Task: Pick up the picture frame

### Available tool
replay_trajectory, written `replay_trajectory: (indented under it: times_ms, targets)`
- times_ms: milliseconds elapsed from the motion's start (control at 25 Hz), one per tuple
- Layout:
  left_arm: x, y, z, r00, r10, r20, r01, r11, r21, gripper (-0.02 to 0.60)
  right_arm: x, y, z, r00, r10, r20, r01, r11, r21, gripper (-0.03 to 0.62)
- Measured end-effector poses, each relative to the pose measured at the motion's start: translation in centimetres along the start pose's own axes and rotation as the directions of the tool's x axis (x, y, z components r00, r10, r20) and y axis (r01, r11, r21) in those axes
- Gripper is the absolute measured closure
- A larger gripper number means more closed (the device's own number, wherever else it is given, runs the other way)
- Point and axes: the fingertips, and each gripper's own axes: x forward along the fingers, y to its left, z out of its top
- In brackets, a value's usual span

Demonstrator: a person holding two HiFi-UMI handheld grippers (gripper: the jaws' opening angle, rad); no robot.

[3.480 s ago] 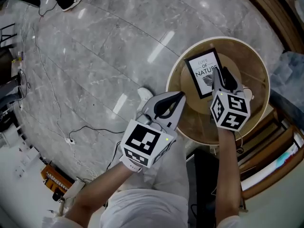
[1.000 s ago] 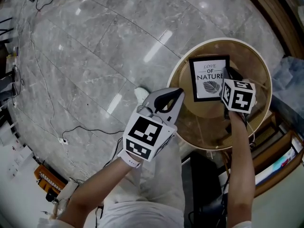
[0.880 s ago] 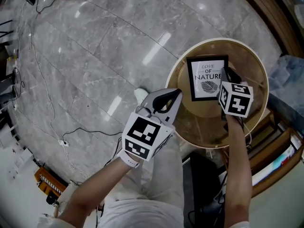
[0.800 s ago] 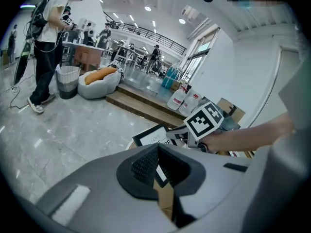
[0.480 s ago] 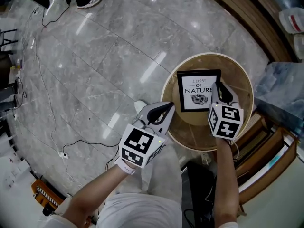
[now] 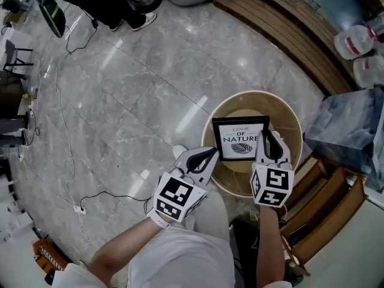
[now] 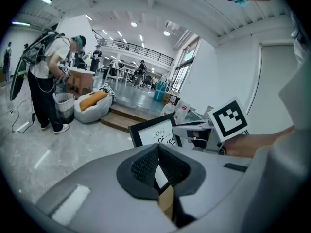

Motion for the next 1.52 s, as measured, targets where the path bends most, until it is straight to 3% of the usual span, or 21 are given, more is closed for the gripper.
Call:
replay_trajectory:
  times_ms: [360,800,1160,1520]
  targets:
    - [-7.2,-3.8,5.2,0.993,0.033,0.110,-0.032,0.999,-0.014,0.578,-10.5,0.7,5.9,0.984,-0.055,0.172,0.043,0.997,0.071,0.539]
    - [-12.6,-7.4,8.9,0.977,0.025,0.211,-0.031,0.999,0.024,0.578,-20.1,-0.3,8.9,0.945,-0.153,0.291,0.118,0.984,0.133,0.539]
    - [-16.1,-8.4,10.3,0.961,0.056,0.272,-0.071,0.996,0.048,0.578,-24.6,-0.3,8.3,0.930,-0.158,0.331,0.115,0.983,0.145,0.539]
    - [-16.6,-9.4,10.5,0.960,0.069,0.273,-0.086,0.995,0.050,0.578,-26.2,-1.0,7.5,0.924,-0.168,0.343,0.113,0.978,0.174,0.539]
